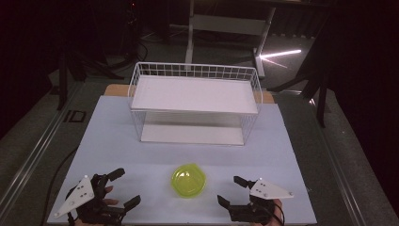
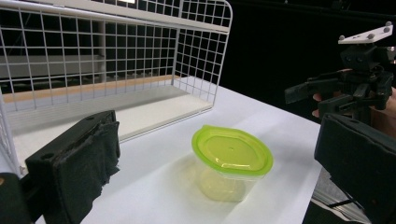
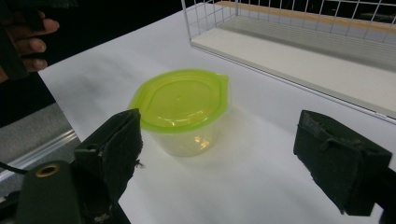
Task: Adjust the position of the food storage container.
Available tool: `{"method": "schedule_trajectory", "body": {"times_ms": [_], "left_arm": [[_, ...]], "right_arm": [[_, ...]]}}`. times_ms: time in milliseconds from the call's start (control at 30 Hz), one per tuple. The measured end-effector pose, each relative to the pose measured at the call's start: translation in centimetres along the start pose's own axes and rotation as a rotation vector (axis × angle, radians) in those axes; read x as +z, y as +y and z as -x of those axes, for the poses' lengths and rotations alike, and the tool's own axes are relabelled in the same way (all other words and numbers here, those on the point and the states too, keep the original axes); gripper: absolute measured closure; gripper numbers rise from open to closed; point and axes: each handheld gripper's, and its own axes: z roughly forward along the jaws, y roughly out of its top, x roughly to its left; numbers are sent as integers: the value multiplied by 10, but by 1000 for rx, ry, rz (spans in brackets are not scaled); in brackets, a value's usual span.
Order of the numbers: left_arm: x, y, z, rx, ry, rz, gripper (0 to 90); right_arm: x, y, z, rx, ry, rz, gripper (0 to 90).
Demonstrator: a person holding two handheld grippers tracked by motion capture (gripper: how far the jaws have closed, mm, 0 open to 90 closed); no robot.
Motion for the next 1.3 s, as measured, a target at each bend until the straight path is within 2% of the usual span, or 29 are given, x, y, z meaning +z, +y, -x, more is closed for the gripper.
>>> {"method": "schedule_trajectory", "body": {"times_ms": [67, 133, 167, 200, 233, 300, 467, 533, 600, 700, 767, 933, 1167, 1300], "left_arm": [[0, 0, 0, -2, -2, 1, 11], [0, 0, 0, -3, -2, 0, 10], [0, 0, 1, -1, -3, -1, 11], [0, 0, 1, -1, -3, 0, 11], [0, 0, 2, 0, -3, 0, 11], [0, 0, 2, -1, -3, 0, 10], [-1, 1, 2, 2, 1, 5, 10], [-2, 1, 2, 3, 2, 7, 10], [-2, 1, 2, 2, 5, 6, 11], [-3, 2, 3, 9, 4, 7, 11], [-3, 2, 4, 16, 2, 4, 10], [-2, 2, 6, 31, 5, 2, 10], [-2, 3, 7, 34, 5, 4, 10], [-2, 2, 6, 27, 3, 5, 11]], "right_arm": [[1, 0, -1, 26, 17, -21, 152], [1, 0, -1, 26, 17, -21, 152], [6, -1, -7, 21, 6, -48, 130], [6, -1, -7, 21, 6, -48, 125], [9, -2, -10, 30, 36, -46, 137], [10, -2, -12, 30, 33, -43, 137], [13, -4, -13, 28, 21, -76, 236], [12, -5, -11, 24, 4, -83, 352], [12, -6, -9, 36, 2, -103, 548], [19, -10, -9, 42, 16, -171, 822], [25, -13, -10, 40, 16, -202, 899], [47, -16, -16, 10, 52, -278, 900], [74, -20, -21, -30, 47, -347, 900], [87, -19, -20, -23, 40, -366, 900]]}}
